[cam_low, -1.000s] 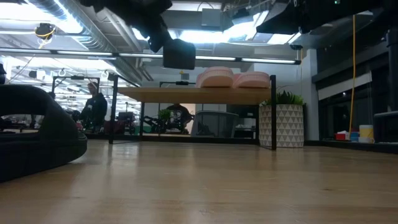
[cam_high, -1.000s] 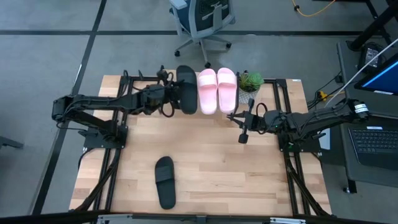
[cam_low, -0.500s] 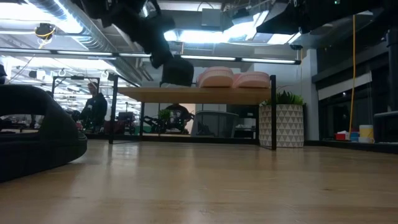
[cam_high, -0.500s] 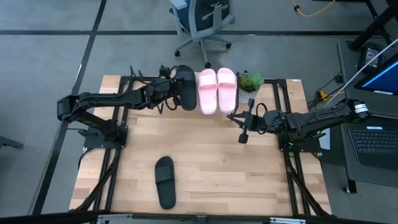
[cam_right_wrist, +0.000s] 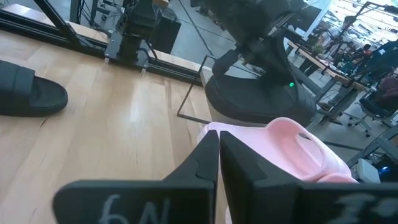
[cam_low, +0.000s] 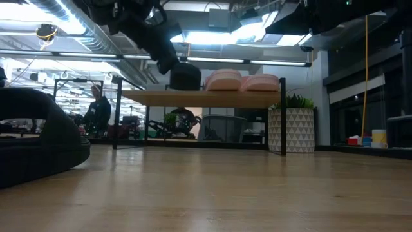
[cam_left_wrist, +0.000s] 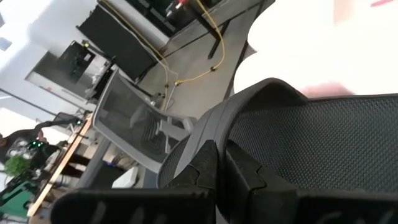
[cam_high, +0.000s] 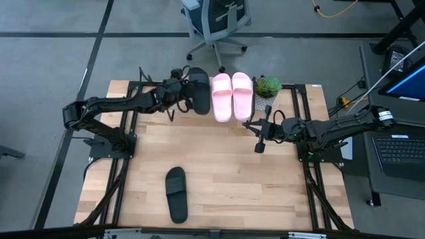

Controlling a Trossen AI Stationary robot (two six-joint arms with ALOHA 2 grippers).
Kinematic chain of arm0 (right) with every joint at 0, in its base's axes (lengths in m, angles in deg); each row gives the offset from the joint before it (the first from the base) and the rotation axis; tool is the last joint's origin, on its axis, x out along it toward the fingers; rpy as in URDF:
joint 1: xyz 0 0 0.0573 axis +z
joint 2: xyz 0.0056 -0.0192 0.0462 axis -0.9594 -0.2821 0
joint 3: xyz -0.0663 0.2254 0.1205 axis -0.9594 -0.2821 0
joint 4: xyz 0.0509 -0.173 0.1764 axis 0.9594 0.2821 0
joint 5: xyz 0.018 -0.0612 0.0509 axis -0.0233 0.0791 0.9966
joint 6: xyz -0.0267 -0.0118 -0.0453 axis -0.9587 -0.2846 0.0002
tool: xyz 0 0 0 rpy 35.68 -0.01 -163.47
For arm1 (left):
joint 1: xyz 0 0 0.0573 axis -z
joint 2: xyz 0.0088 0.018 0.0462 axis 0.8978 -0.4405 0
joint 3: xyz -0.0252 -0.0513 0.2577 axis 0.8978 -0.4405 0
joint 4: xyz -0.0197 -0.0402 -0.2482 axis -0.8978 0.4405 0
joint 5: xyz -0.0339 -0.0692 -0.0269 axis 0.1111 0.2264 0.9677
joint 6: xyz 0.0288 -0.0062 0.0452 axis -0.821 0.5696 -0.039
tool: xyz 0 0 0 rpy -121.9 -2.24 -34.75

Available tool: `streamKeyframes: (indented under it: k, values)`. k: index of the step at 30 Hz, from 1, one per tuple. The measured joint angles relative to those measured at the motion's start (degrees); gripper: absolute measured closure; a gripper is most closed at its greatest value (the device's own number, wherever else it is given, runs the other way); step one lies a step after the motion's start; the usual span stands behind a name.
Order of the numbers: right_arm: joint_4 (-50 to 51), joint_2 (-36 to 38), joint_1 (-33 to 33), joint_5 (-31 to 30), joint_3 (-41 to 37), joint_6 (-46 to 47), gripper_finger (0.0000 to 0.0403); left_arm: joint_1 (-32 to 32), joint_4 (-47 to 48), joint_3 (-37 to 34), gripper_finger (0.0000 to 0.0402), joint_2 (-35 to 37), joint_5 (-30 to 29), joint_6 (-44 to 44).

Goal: Pick and place slides into the shelf
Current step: Put the top black slides on the shelf

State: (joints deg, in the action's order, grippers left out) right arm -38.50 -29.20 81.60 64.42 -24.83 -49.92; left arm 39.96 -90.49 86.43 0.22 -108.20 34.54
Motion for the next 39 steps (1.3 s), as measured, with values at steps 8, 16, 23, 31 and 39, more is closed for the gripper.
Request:
streamKeyframes:
  k: [8, 16, 23, 31, 39]
  values:
    - [0.0, -0.02, 0.0, 0.0, 0.0, -0.11, 0.0386, 0.01, 0.25, 0.0, 0.0399, 0.0, -0.11, -0.04]
    - [-0.02, -0.02, 0.0, 0.0, 0.0, -0.09, 0.0386, 0.01, 0.35, 0.0, 0.0399, 0.0, 0.1, 0.0]
    - [-0.04, -0.04, 0.0, 0.0, 0.0, -0.07, 0.0386, 0.01, 0.2, 0.0, 0.0399, -1.13, 0.29, 0.31]
    - [-0.46, -0.04, 0.0, 0.0, 0.0, -0.15, 0.0386, 0.01, -3.43, -0.04, 0.0399, -5.32, -0.36, -1.53]
    - [-0.44, -0.04, 0.0, 0.0, 0.0, -0.61, 0.0386, -0.57, -5.26, -0.04, 0.0399, -5.4, -0.31, -2.69]
